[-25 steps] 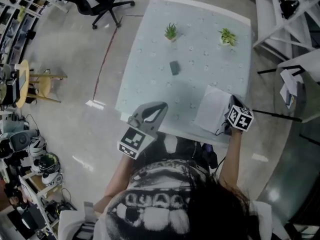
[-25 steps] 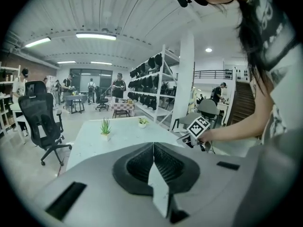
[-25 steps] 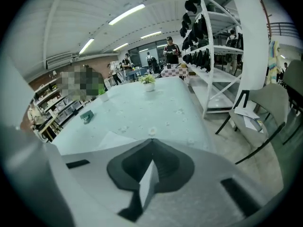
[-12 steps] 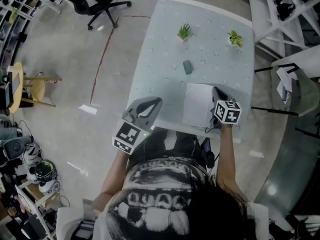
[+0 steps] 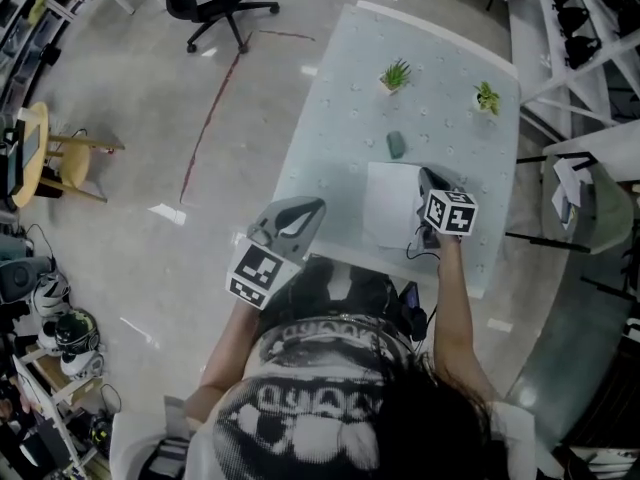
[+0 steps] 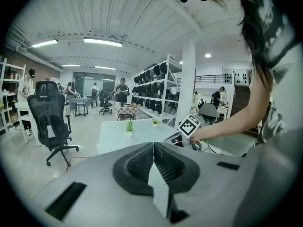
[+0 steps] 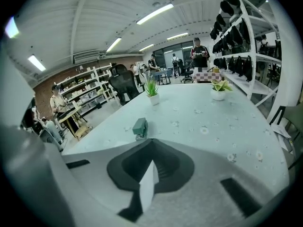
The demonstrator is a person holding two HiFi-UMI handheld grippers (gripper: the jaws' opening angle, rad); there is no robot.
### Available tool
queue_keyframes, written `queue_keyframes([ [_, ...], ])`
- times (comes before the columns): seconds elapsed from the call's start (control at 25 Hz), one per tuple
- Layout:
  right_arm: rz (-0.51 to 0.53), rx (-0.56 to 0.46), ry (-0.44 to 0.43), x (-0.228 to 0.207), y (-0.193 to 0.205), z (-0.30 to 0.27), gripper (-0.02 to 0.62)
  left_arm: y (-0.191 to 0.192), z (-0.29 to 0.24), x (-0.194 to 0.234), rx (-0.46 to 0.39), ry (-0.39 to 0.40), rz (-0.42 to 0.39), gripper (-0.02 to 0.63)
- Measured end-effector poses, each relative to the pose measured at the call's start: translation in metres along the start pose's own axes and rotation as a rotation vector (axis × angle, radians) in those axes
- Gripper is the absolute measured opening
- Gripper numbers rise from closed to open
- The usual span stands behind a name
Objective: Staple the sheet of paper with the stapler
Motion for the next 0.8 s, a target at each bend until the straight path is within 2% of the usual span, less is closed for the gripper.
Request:
queue_keyframes([
  [0.36, -0.045, 0.011, 0.029, -0.026, -0.016, -0.012, 0.005, 0.004, 0.002, 0.003, 0.022, -0.037, 0.02, 0.004],
  [0.6, -0.014, 0.023, -0.019, -0.025, -0.023, -0.015, 0.005, 0.008, 0.002, 0.001, 0.05, -0.053, 0.036, 0.003],
  [0.8, -0.03, 0.033, -0.001, -0.038, -0.024, -0.026, 0.005, 0.01, -0.004, 0.0, 0.072, -0.049, 0.035, 0.005],
])
Point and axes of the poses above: the fingertips, and each gripper's own axes: z backward along the fingers, x to its left, y out of its underside, the point moved 8 cm from there along z, backward along the fingers, and after that the axes turned 11 degrees about -z, right-handed, at the moved point
